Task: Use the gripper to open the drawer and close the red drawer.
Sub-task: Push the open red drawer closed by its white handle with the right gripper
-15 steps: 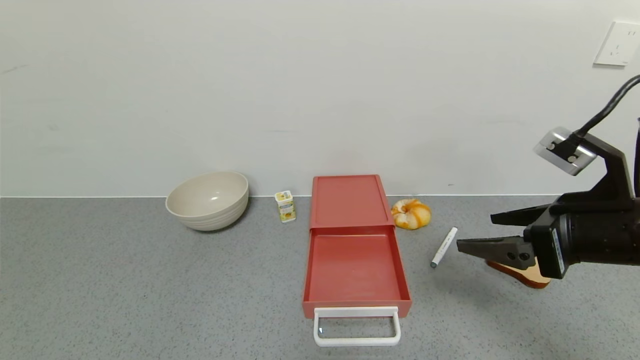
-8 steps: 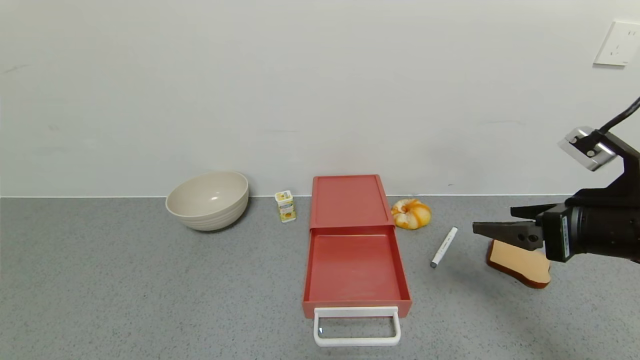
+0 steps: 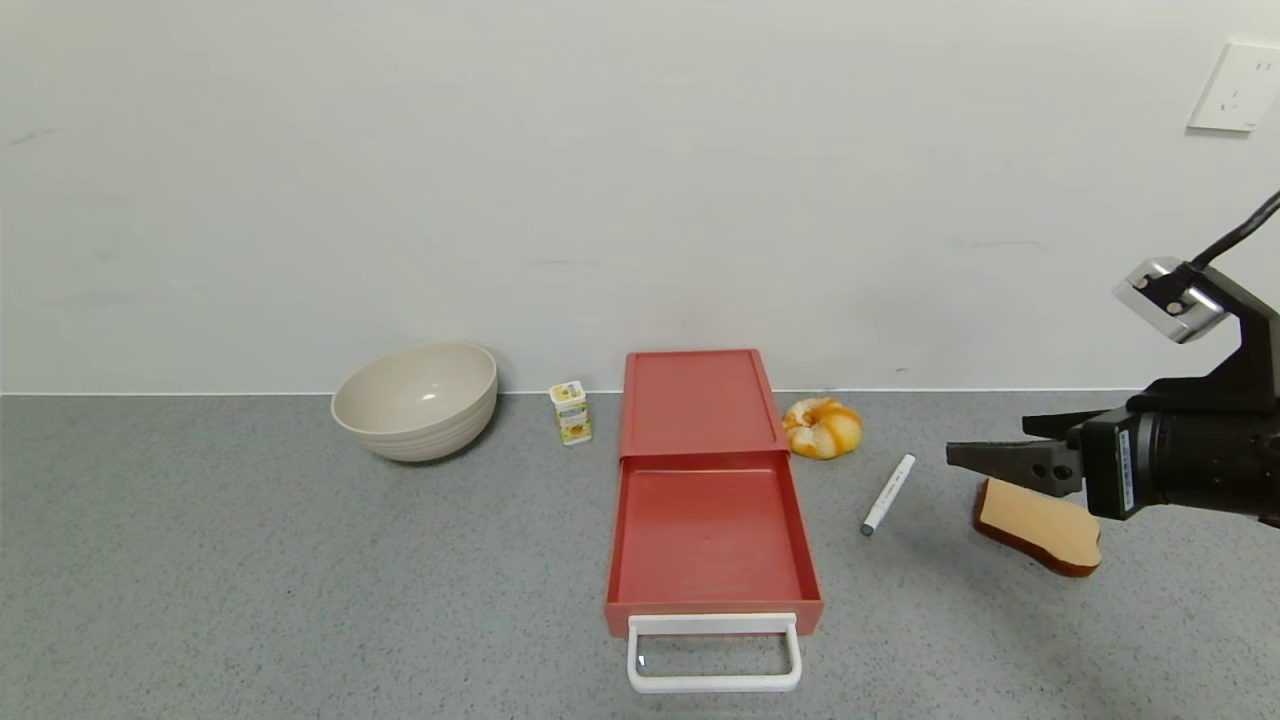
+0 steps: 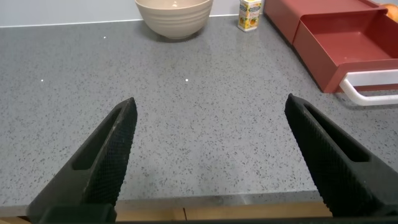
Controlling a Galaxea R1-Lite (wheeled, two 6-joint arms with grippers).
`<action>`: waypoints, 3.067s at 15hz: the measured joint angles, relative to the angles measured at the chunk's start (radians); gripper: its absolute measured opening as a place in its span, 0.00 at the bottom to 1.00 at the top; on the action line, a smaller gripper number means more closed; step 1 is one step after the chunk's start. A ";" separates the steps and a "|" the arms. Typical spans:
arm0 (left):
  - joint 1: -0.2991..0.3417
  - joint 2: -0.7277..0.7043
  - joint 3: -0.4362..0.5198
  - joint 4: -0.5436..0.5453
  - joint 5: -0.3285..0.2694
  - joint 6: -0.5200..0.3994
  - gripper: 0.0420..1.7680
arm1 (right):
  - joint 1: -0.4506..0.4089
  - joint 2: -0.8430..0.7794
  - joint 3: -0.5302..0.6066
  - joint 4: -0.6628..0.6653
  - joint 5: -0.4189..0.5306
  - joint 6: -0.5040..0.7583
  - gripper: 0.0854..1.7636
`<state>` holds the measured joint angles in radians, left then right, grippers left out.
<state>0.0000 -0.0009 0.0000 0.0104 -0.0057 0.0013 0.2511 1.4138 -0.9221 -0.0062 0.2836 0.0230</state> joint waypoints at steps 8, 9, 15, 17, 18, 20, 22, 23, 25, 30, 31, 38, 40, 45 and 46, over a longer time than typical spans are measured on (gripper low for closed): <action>0.000 0.000 0.000 0.000 0.000 0.000 0.97 | 0.005 0.006 -0.003 0.001 -0.001 0.016 0.97; 0.000 0.000 0.000 0.000 0.000 0.000 0.97 | 0.007 0.008 -0.004 0.001 -0.002 0.022 0.97; 0.000 0.000 0.000 0.000 0.000 0.000 0.97 | 0.045 0.039 -0.014 0.007 -0.071 0.056 0.97; 0.000 0.000 0.000 0.000 0.000 0.000 0.97 | 0.084 0.063 -0.030 0.010 -0.114 0.084 0.97; 0.000 0.000 0.000 0.000 0.000 0.000 0.97 | 0.107 0.077 -0.037 0.017 -0.130 0.094 0.97; 0.000 0.000 0.000 0.000 0.000 0.000 0.97 | 0.163 0.106 -0.058 0.060 -0.179 0.131 0.97; 0.000 0.000 0.000 0.000 0.000 0.000 0.97 | 0.219 0.141 -0.109 0.158 -0.211 0.206 0.97; 0.000 0.000 0.000 0.000 0.000 0.000 0.97 | 0.245 0.161 -0.142 0.208 -0.218 0.245 0.97; 0.000 0.000 0.000 0.000 0.000 0.000 0.97 | 0.299 0.207 -0.206 0.287 -0.229 0.313 0.97; 0.000 0.000 0.000 0.000 0.000 0.000 0.97 | 0.450 0.337 -0.275 0.332 -0.339 0.405 0.97; 0.000 0.000 0.000 0.000 0.000 0.000 0.97 | 0.473 0.363 -0.284 0.344 -0.347 0.415 0.97; 0.000 0.000 0.000 0.000 0.000 0.000 0.97 | 0.574 0.544 -0.410 0.448 -0.417 0.519 0.97; 0.000 0.000 0.000 0.000 0.000 0.000 0.97 | 0.592 0.587 -0.463 0.478 -0.436 0.555 0.97; 0.000 0.000 0.000 0.000 0.000 0.000 0.97 | 0.630 0.684 -0.580 0.531 -0.468 0.589 0.97; 0.000 0.000 0.000 0.000 0.000 0.000 0.97 | 0.634 0.697 -0.597 0.542 -0.469 0.601 0.97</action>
<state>0.0000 -0.0009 0.0000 0.0109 -0.0057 0.0009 0.8847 2.1113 -1.5187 0.5357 -0.1851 0.6245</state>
